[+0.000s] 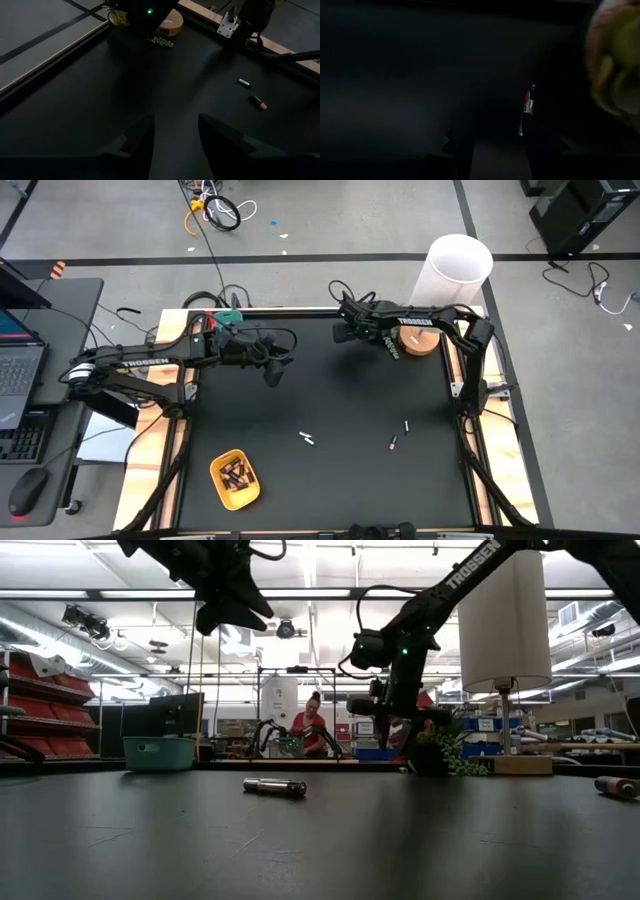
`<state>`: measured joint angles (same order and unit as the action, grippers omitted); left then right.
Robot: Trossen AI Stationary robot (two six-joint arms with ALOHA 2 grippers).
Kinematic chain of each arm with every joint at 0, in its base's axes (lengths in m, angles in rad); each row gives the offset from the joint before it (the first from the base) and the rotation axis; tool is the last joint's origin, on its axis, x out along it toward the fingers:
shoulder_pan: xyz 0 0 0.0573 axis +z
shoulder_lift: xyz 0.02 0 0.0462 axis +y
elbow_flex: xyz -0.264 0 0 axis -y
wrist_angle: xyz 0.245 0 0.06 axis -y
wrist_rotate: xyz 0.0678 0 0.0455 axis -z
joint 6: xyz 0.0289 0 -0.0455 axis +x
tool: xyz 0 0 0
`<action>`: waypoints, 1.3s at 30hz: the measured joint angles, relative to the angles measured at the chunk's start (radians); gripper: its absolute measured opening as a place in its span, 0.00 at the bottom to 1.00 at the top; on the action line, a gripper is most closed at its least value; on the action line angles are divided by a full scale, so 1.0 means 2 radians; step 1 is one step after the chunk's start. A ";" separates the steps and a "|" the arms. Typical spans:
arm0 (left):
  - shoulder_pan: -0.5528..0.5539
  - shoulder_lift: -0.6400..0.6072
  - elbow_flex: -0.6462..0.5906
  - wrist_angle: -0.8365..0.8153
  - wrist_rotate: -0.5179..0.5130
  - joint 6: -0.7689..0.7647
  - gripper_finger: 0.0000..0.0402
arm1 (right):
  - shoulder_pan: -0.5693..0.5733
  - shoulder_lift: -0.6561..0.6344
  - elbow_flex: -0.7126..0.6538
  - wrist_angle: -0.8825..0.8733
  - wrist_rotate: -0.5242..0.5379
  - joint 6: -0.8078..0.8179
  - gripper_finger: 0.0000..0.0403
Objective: Sort batteries
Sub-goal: Put the silver battery into the blue bin
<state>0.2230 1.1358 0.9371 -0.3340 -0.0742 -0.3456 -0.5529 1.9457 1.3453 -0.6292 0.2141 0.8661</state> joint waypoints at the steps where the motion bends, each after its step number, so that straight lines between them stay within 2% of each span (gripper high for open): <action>1: 0.000 0.000 0.000 0.000 0.000 0.000 0.42 | -0.002 -0.001 -0.001 -0.004 0.005 0.004 0.37; 5: 0.000 0.000 0.000 0.000 0.000 0.000 0.42 | -0.014 0.006 -0.004 -0.019 0.014 0.000 0.37; 10: 0.000 0.000 0.000 0.000 0.000 0.001 0.42 | -0.027 0.034 -0.004 -0.013 -0.009 -0.014 0.37; 21: 0.000 0.000 0.000 0.000 0.000 0.001 0.42 | -0.009 0.047 -0.002 -0.003 0.009 -0.015 0.36; 24: 0.000 0.000 0.000 0.000 0.000 0.001 0.42 | -0.006 0.047 -0.002 -0.001 0.010 -0.019 0.29; 30: 0.000 0.000 0.000 0.000 0.000 0.000 0.42 | 0.001 0.048 -0.002 0.006 0.018 -0.025 0.04; 39: 0.000 0.000 0.000 0.000 0.000 0.000 0.42 | 0.006 0.044 -0.001 0.001 0.008 -0.043 0.00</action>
<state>0.2230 1.1355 0.9371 -0.3336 -0.0750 -0.3450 -0.5412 2.0347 1.3424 -0.6274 0.2302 0.7810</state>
